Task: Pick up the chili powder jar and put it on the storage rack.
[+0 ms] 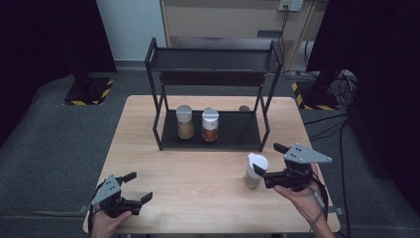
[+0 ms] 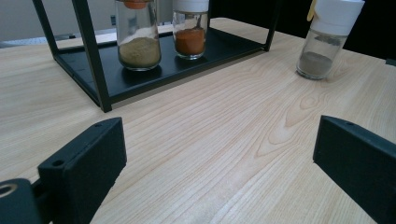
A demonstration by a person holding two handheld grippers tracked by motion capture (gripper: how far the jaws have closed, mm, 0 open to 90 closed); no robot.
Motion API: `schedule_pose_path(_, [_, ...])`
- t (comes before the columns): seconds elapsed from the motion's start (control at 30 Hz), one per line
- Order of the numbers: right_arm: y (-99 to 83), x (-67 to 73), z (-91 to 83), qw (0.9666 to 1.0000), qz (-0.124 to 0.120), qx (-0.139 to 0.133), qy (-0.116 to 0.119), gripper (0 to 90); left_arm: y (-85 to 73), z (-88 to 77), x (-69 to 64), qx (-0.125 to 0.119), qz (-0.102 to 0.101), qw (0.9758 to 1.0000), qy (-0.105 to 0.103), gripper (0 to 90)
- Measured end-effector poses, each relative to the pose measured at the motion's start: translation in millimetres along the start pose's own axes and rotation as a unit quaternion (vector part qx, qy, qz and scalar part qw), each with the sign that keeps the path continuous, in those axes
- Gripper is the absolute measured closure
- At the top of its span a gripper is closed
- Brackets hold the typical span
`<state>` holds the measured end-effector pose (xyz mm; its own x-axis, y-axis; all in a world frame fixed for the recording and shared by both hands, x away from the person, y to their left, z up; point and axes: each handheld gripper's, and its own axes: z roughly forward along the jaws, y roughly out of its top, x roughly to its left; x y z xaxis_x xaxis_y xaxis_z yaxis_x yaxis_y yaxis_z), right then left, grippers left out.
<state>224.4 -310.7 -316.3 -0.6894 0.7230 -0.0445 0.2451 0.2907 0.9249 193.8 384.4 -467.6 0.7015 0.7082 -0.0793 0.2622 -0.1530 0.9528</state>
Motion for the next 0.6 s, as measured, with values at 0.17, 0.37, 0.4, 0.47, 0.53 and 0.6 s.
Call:
schedule_pose_path(0.17, [-18.4, -1.3, -11.8, 0.9999, 0.010, -0.001, -0.010, 6.6, -0.3, -0.2, -0.1, -0.001, 0.000, 1.0000, 0.001, 1.9])
schedule_pose_path(0.37, [-40.3, -3.5, -25.0, 0.9995, 0.020, -0.004, -0.024, 6.6, -0.6, -0.5, -0.5, -0.003, 0.001, 1.0000, 0.002, 1.9])
schedule_pose_path(0.4, [-42.2, -3.8, -25.9, 0.9994, 0.021, -0.004, -0.026, 6.6, -0.5, -0.5, -0.5, -0.003, 0.001, 1.0000, 0.002, 1.9])
schedule_pose_path(0.47, [-47.2, -5.1, -27.5, 0.9992, 0.027, -0.001, -0.028, 6.6, -0.8, -0.7, -0.5, -0.004, 0.001, 1.0000, 0.002, 1.9])
schedule_pose_path(0.53, [-52.2, -5.8, -28.6, 0.9991, 0.029, 0.003, -0.031, 6.7, -1.0, -0.9, -0.5, -0.005, 0.000, 1.0000, 0.002, 1.9])
schedule_pose_path(0.6, [-58.4, -7.2, -29.3, 0.9989, 0.033, 0.003, -0.032, 6.7, -1.0, -1.0, -0.5, -0.005, 0.000, 1.0000, 0.002, 1.9])
